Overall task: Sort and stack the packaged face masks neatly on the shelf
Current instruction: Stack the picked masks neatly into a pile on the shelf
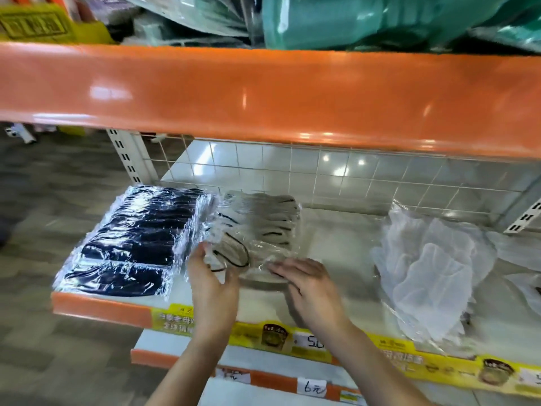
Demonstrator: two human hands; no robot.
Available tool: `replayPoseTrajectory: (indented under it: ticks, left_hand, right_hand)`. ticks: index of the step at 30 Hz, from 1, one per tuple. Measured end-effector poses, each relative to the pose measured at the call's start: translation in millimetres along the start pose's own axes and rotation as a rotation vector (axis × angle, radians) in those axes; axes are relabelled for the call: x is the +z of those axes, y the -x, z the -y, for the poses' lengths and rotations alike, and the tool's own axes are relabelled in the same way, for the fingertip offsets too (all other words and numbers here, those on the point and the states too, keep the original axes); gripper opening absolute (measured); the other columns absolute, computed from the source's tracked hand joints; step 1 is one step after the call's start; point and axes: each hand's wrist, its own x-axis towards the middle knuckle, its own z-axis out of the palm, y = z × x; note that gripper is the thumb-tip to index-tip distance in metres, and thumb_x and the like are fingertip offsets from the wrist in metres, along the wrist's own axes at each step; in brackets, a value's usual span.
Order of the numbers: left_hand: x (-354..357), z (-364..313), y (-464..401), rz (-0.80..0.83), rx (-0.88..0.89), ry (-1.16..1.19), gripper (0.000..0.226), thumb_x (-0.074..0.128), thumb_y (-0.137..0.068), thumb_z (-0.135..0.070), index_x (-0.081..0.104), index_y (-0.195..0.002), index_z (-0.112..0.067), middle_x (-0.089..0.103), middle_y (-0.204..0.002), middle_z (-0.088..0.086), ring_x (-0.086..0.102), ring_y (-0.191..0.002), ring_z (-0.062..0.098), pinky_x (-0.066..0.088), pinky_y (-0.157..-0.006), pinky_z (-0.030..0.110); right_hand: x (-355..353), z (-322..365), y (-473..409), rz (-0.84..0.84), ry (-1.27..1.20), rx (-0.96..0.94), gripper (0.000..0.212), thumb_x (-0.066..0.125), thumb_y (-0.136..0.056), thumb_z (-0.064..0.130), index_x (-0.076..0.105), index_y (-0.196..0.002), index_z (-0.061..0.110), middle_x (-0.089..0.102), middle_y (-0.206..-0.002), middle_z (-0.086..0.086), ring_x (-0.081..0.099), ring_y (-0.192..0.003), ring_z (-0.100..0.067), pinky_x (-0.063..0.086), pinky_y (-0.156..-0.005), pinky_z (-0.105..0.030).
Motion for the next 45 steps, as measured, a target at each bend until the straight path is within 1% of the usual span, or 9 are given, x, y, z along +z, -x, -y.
replayPoseTrajectory:
  ticks: [3, 6, 10, 12, 19, 21, 27, 32, 45]
  left_hand:
    - [-13.6, 8.5, -4.4, -0.108, 0.314, -0.336, 0.060, 0.053, -0.086, 0.008, 0.035, -0.140, -0.011, 0.027, -0.151, 0.008, 0.017, -0.142, 0.019, 0.019, -0.116, 0.036]
    - [-19.5, 29.9, -12.6, 0.009, 0.596, -0.568, 0.041, 0.047, -0.085, 0.001, 0.048, -0.124, -0.011, 0.045, -0.139, 0.014, 0.026, -0.139, 0.031, 0.029, -0.111, 0.049]
    - [-23.3, 50.9, -19.3, 0.180, 0.527, -0.767, 0.038, 0.042, -0.087, -0.034, 0.052, -0.118, -0.014, 0.054, -0.132, 0.012, 0.040, -0.131, 0.036, 0.037, -0.104, 0.048]
    - [-24.6, 60.6, -21.8, 0.261, 0.490, -0.869, 0.048, 0.041, -0.085, -0.045, 0.058, -0.117, -0.013, 0.059, -0.127, 0.013, 0.050, -0.123, 0.038, 0.045, -0.097, 0.048]
    - [-22.9, 63.9, -27.1, 0.352, 0.422, -1.033, 0.053, 0.038, -0.078, -0.040, 0.069, -0.107, -0.009, 0.065, -0.119, 0.017, 0.062, -0.109, 0.037, 0.053, -0.084, 0.048]
    - [-22.3, 64.6, -28.4, 0.356, 0.421, -1.050, 0.052, 0.038, -0.076, -0.037, 0.069, -0.107, -0.008, 0.064, -0.119, 0.018, 0.062, -0.109, 0.038, 0.053, -0.084, 0.049]
    - [-19.6, 62.6, -30.2, 0.324, 0.430, -1.043, 0.050, 0.038, -0.077, -0.034, 0.069, -0.106, -0.007, 0.065, -0.117, 0.019, 0.062, -0.109, 0.038, 0.053, -0.085, 0.048]
    - [-8.3, 57.1, -24.5, 0.225, 0.572, -0.861, 0.043, 0.040, -0.077, -0.020, 0.053, -0.116, -0.007, 0.063, -0.118, 0.020, 0.059, -0.114, 0.039, 0.047, -0.095, 0.047]
    - [102.4, 4.6, 27.1, 0.498, 0.669, -0.609, 0.039, 0.042, -0.080, -0.015, 0.061, -0.113, -0.005, 0.065, -0.113, 0.012, 0.060, -0.110, 0.035, 0.055, -0.084, 0.048]
  right_hand:
    - [14.0, 5.0, -7.6, -0.055, -0.002, -0.090, 0.036, 0.053, -0.071, 0.009, 0.075, -0.097, 0.019, 0.072, -0.102, 0.004, 0.056, -0.097, -0.008, 0.040, -0.088, -0.024]
    - [30.1, 7.1, -12.8, -0.037, 0.003, -0.073, 0.031, 0.059, -0.070, 0.007, 0.076, -0.093, 0.020, 0.072, -0.102, 0.004, 0.061, -0.096, -0.013, 0.046, -0.087, -0.030]
    - [40.5, 8.8, -11.8, 0.104, 0.079, -0.053, 0.035, 0.047, -0.074, 0.019, 0.075, -0.094, 0.025, 0.070, -0.106, 0.008, 0.059, -0.100, -0.011, 0.050, -0.088, -0.026]
    - [42.4, 9.2, -8.6, 0.232, 0.117, -0.023, 0.036, 0.053, -0.075, 0.018, 0.073, -0.103, 0.027, 0.067, -0.115, 0.008, 0.059, -0.107, -0.013, 0.050, -0.095, -0.036]
    - [39.0, 13.6, -10.7, 0.455, 0.079, 0.075, 0.071, 0.016, -0.083, 0.062, 0.053, -0.134, 0.029, 0.038, -0.148, 0.013, 0.026, -0.140, -0.008, 0.004, -0.118, -0.032]
    - [40.4, 12.7, -9.9, 0.446, 0.085, 0.082, 0.069, 0.016, -0.085, 0.059, 0.054, -0.134, 0.028, 0.038, -0.148, 0.013, 0.026, -0.140, -0.007, 0.004, -0.118, -0.032]
    - [44.3, 12.4, -5.2, 0.218, 0.204, 0.065, 0.035, 0.041, -0.088, 0.035, 0.071, -0.105, 0.027, 0.064, -0.120, 0.008, 0.056, -0.113, -0.011, 0.043, -0.102, -0.036]
    - [33.1, 11.6, -7.7, 0.057, 0.244, 0.124, 0.033, 0.042, -0.087, 0.029, 0.072, -0.101, 0.025, 0.066, -0.110, 0.007, 0.061, -0.101, -0.012, 0.049, -0.094, -0.031]
    - [-60.3, -50.4, 31.8, -0.108, 0.312, 0.318, 0.024, 0.047, -0.080, 0.024, 0.068, -0.089, 0.021, 0.064, -0.092, 0.006, 0.063, -0.085, -0.018, 0.040, -0.079, -0.027]
